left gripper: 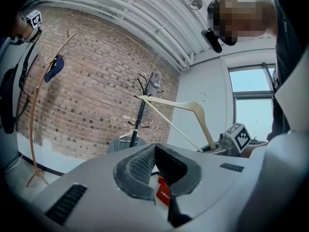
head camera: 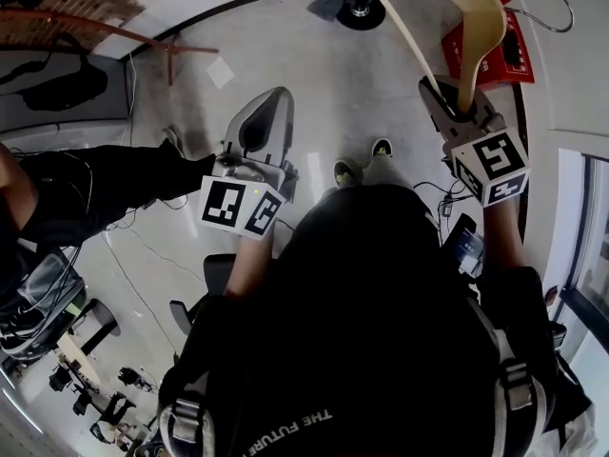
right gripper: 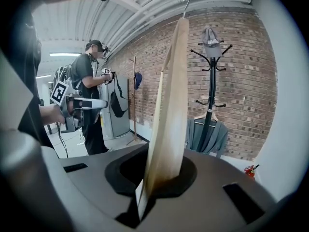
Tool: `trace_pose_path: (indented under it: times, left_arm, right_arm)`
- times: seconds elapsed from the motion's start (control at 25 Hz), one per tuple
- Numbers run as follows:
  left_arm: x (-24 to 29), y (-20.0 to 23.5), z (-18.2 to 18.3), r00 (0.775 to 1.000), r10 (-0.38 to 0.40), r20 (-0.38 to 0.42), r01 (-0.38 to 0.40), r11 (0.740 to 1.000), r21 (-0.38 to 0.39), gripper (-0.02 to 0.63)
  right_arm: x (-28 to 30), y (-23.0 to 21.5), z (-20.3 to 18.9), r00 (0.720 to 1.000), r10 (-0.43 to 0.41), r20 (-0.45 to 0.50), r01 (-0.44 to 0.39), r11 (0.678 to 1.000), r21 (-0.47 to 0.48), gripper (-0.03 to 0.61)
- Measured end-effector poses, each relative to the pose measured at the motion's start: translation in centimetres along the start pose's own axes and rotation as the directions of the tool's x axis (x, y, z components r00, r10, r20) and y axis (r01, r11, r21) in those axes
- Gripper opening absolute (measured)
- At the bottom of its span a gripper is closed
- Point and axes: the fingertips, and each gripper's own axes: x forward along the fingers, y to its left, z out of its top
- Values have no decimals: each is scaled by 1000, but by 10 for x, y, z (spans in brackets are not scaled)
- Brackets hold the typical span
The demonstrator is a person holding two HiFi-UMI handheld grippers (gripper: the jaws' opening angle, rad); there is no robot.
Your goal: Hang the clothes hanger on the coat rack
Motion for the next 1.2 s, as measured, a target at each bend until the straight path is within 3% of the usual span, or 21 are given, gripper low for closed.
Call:
trace_pose_path:
  times: [0.36, 0.88, 1.2]
  left_arm:
    - [45, 11, 1, 1000, 5, -12, -5, 1000, 5, 14]
    - [183, 15, 24, 1000, 17, -23, -15, 998, 57, 14]
    - [233, 6, 35, 999, 43, -17, -42, 995, 91, 14]
  right_arm:
    - [24, -42, 2, 1000, 9, 4, -9, 1000, 7, 29]
    - [62, -170, 10, 998, 40, 46, -42, 998, 43, 29]
    - [74, -221, 11, 994, 77, 72, -81, 996, 47, 29]
